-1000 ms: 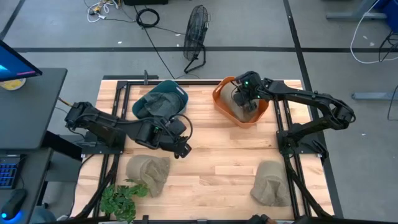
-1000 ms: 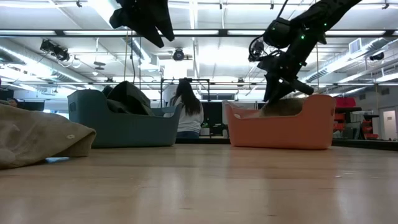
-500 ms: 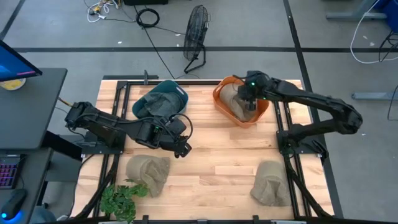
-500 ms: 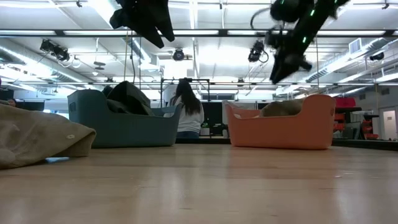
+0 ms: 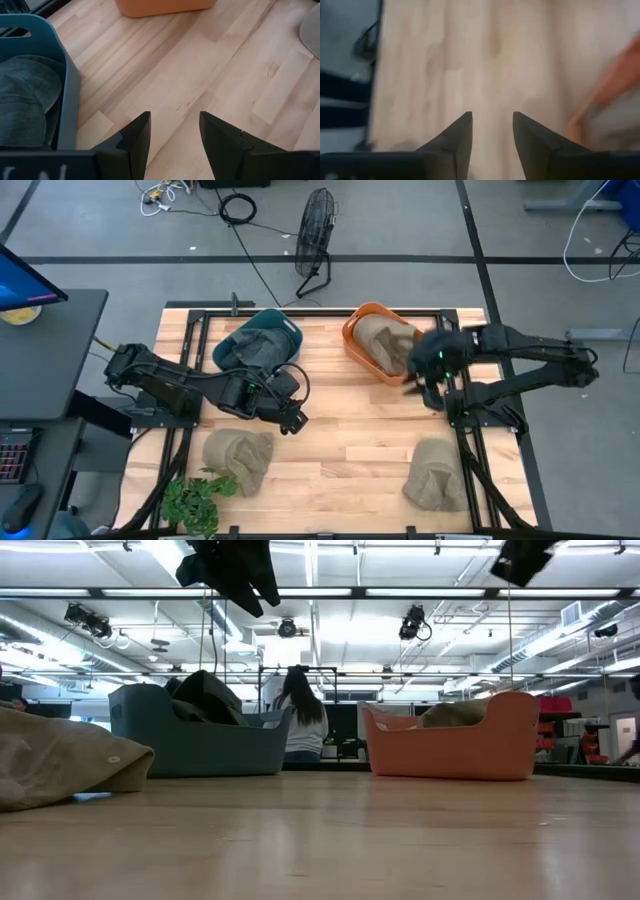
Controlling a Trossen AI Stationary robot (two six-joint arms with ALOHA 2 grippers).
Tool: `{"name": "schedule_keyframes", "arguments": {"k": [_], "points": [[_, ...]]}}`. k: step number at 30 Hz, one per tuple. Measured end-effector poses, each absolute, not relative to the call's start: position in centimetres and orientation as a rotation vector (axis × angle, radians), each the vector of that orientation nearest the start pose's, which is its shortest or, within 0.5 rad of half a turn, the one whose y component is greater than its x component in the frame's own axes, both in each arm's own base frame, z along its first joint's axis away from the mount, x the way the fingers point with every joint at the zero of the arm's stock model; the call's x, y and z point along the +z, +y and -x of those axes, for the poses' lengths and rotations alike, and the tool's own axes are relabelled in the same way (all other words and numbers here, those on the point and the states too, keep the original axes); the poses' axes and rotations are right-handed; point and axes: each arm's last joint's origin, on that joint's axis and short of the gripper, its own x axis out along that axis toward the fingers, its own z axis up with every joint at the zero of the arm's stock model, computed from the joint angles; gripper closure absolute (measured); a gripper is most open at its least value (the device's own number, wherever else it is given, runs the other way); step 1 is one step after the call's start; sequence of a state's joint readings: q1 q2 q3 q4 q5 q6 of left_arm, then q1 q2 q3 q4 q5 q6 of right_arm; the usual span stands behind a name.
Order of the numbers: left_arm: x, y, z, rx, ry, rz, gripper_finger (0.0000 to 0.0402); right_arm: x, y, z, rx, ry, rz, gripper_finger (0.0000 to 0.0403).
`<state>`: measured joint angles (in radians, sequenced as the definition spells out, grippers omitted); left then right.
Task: Pick & Place hat
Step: Put the right brown cap into the orange bin
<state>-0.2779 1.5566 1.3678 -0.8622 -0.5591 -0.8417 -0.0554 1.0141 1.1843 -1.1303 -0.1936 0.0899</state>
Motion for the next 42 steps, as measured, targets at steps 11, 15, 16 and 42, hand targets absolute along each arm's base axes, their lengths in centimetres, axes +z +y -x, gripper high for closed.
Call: {"name": "schedule_keyframes", "arguments": {"k": [11,15,16,42], "points": [[30.0,-7.1,-30.6,0.626,0.771,0.348,0.0229,33.1,6.8,-16.8,0.244,1.237,-0.295,0.0259],[30.0,-7.1,-30.6,0.626,0.77,0.349,0.0229,31.7,9.3,-17.2,0.27,1.343,-0.292,0.0252],[30.0,-7.1,-30.6,0.627,0.769,0.351,0.0229,31.1,10.0,-17.2,0.271,1.374,-0.287,0.0247],[30.1,-7.2,-30.7,0.626,0.764,0.356,0.0229,17.6,17.7,-15.3,0.201,1.72,0.054,0.0188]]}}
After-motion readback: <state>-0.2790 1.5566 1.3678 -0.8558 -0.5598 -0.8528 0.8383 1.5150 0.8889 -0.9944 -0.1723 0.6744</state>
